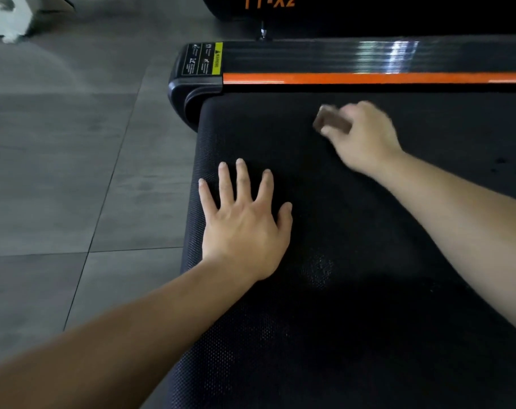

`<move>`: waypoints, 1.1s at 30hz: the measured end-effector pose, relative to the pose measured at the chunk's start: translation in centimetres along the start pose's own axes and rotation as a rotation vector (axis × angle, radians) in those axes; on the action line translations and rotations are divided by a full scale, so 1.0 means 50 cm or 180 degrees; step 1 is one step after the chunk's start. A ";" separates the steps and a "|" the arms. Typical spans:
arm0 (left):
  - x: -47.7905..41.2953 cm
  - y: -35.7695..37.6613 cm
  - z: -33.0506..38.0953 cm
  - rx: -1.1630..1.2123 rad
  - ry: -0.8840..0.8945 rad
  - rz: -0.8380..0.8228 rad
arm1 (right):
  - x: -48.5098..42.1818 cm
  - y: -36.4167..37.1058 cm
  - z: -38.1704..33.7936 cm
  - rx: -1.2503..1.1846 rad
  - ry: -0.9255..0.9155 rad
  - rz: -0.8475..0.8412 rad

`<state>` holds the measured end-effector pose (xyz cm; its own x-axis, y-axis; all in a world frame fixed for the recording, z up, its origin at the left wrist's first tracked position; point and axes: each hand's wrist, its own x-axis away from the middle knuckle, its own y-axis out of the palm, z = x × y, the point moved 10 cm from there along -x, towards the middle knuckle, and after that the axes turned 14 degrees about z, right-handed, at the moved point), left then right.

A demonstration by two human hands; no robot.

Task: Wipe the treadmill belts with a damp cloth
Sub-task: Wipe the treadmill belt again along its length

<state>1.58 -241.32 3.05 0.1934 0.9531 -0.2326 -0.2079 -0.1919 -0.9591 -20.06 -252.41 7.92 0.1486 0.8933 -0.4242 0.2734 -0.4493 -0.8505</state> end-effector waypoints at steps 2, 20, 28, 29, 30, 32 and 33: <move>0.000 0.000 0.000 -0.0012 0.0009 0.0000 | 0.035 -0.014 0.006 -0.0104 -0.0341 -0.0223; -0.001 0.001 0.001 -0.0024 0.0014 -0.0113 | 0.168 -0.080 -0.017 -0.0131 -0.0120 0.0164; -0.002 0.000 0.000 -0.0034 -0.0003 -0.0112 | 0.180 -0.125 0.068 0.0090 0.0197 0.0306; -0.001 0.000 0.001 -0.0043 -0.0006 -0.0121 | 0.207 -0.130 0.042 0.0082 0.0083 0.0351; -0.001 0.001 0.001 -0.0055 -0.0009 -0.0131 | 0.248 -0.135 -0.001 -0.0061 -0.0152 0.0317; -0.001 0.000 0.000 -0.0068 -0.0011 -0.0141 | 0.346 -0.143 -0.077 -0.0564 -0.0543 -0.0039; -0.001 -0.001 0.000 -0.0063 -0.0016 -0.0146 | 0.380 -0.147 -0.091 -0.0698 -0.0664 -0.0249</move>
<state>1.57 -241.34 3.13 0.1976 0.9622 -0.1875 -0.1800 -0.1524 -0.9718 -14.92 -232.21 7.53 -0.0729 0.8979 -0.4341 0.4781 -0.3505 -0.8053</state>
